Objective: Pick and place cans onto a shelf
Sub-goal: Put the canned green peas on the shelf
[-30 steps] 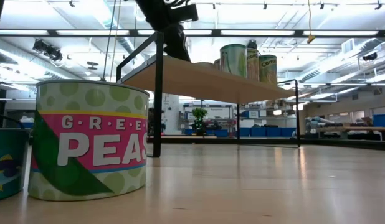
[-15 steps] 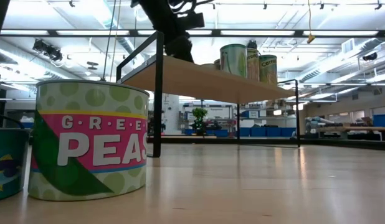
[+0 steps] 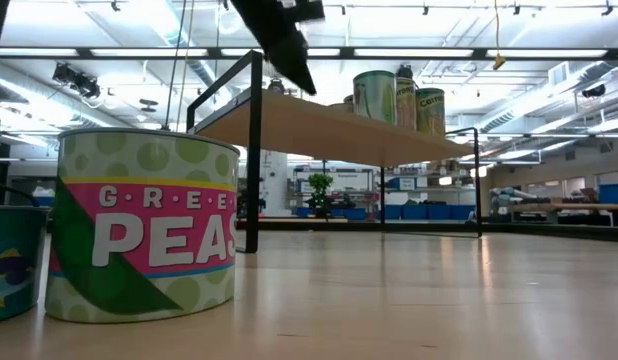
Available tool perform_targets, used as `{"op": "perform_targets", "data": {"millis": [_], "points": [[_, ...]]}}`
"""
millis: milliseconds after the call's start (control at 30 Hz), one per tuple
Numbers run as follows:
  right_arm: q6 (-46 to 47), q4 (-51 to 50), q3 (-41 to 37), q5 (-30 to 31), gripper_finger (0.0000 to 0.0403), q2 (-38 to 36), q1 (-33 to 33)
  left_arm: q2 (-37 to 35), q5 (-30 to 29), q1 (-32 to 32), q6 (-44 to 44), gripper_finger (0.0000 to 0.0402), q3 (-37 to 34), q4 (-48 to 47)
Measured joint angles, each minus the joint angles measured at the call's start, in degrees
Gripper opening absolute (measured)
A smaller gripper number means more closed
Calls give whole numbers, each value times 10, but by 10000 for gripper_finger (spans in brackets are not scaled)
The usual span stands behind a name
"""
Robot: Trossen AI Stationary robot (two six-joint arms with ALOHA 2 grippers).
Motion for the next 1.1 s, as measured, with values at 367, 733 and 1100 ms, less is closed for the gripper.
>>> {"op": "perform_targets", "data": {"millis": [367, 733, 1100], "points": [[-16, -4, 0, -14, 347, 0, 0, -83, 203, -59, -201, 231, 37, -154], [-71, 65, -2, -36, 347, 0, 8, -199, 149, -238, -301, 160, -30, -180], [-126, 130, -42, -55, 347, 0, 15, -225, 75, -449, -514, 139, -127, -113]]}}
